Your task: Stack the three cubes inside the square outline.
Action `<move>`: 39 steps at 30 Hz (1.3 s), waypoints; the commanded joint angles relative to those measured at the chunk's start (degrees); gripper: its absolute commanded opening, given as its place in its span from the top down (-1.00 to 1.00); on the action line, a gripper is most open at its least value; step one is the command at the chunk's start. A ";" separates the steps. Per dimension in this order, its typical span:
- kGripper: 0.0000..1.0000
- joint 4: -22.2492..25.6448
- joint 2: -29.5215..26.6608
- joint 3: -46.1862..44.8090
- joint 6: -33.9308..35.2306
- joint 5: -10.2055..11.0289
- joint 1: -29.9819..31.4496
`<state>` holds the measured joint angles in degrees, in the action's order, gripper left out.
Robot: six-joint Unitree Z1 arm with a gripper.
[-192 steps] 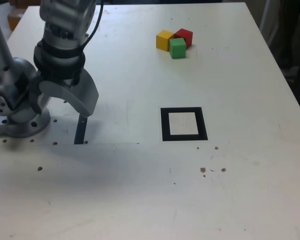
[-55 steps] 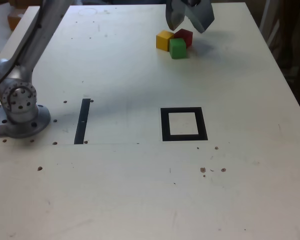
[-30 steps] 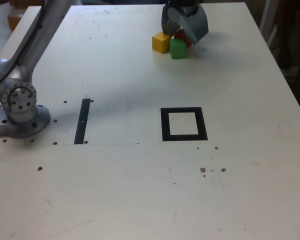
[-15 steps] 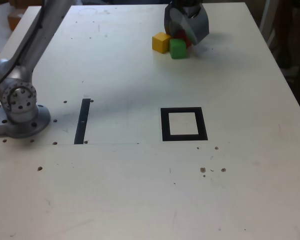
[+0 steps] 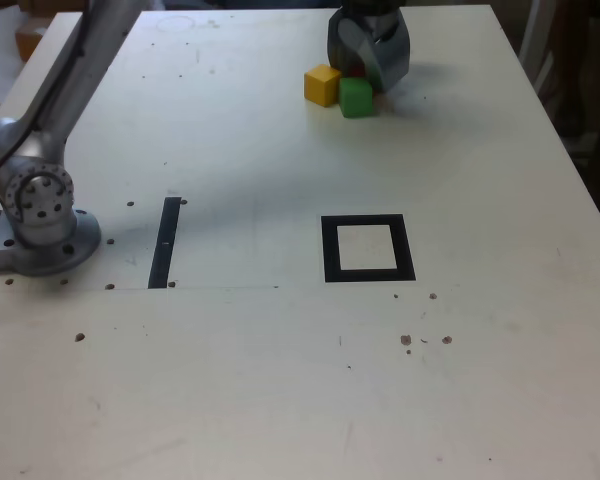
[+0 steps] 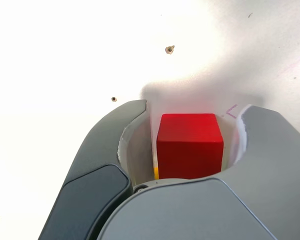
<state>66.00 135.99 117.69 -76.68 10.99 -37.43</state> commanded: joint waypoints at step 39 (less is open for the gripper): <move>0.40 21.07 -9.83 11.28 18.98 1.29 14.31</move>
<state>86.87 127.44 130.22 -58.94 12.06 -24.09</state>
